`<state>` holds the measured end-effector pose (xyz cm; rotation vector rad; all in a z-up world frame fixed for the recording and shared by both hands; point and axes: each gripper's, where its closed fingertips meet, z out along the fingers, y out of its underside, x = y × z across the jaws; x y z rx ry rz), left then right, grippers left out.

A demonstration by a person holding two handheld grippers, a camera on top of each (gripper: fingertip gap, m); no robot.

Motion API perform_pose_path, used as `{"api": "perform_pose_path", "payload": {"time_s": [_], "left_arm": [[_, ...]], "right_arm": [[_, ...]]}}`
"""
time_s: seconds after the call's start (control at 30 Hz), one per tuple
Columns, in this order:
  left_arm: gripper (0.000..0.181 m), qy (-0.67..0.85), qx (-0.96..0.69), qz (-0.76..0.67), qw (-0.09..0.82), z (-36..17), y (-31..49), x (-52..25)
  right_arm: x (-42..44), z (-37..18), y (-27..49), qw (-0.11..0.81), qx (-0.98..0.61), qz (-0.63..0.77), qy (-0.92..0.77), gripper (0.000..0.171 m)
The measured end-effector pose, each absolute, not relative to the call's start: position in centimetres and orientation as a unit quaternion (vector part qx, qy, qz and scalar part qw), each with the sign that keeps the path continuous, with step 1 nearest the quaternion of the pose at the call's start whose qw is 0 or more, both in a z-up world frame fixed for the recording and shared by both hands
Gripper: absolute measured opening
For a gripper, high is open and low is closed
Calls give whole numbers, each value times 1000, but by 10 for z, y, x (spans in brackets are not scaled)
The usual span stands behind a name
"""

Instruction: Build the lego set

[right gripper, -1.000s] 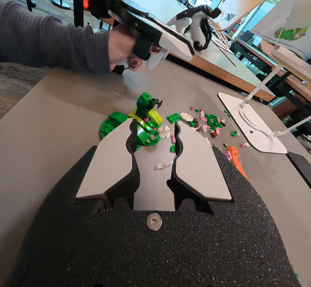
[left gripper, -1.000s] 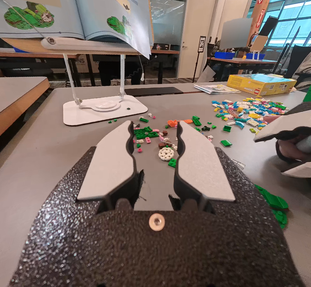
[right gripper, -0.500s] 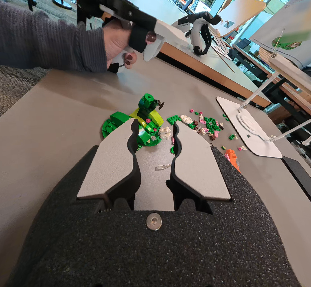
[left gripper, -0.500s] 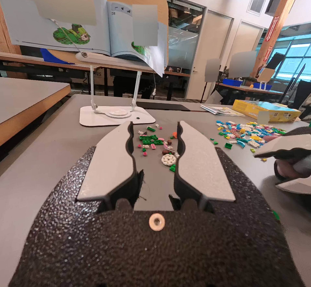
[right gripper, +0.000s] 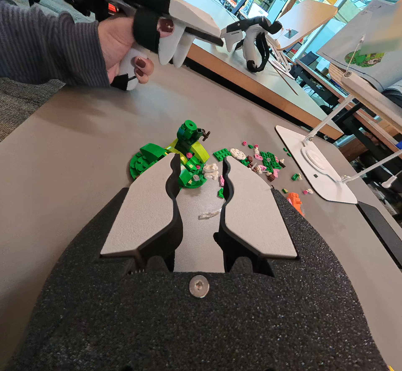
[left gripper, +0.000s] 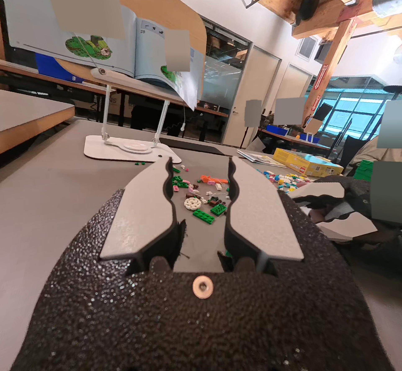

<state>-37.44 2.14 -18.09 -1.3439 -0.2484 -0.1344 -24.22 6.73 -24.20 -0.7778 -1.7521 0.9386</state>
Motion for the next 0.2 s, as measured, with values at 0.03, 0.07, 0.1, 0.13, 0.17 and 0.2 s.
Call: {"api": "perform_pose_path", "payload": {"time_s": [0.03, 0.07, 0.1, 0.13, 0.17, 0.2], "left_arm": [[48, -115, -619, -63, 774, -181, 21, -375], [48, -115, -618, -64, 775, -180, 21, -374], [48, -114, -619, -65, 774, -181, 21, -374], [48, -112, -620, -68, 773, -181, 22, -373], [47, -110, -622, -70, 772, -181, 22, -373], [47, -108, -624, -72, 771, -182, 23, -372]], "right_arm": [[-242, -242, 67, 482, -319, 386, -719, 36], [-242, -242, 67, 483, -319, 386, -719, 36], [-242, -242, 67, 483, -319, 386, -719, 36], [-242, -242, 67, 483, -318, 385, -719, 36], [-242, -242, 67, 483, -318, 385, -719, 36], [-242, -242, 66, 483, -317, 385, -720, 35]]}}
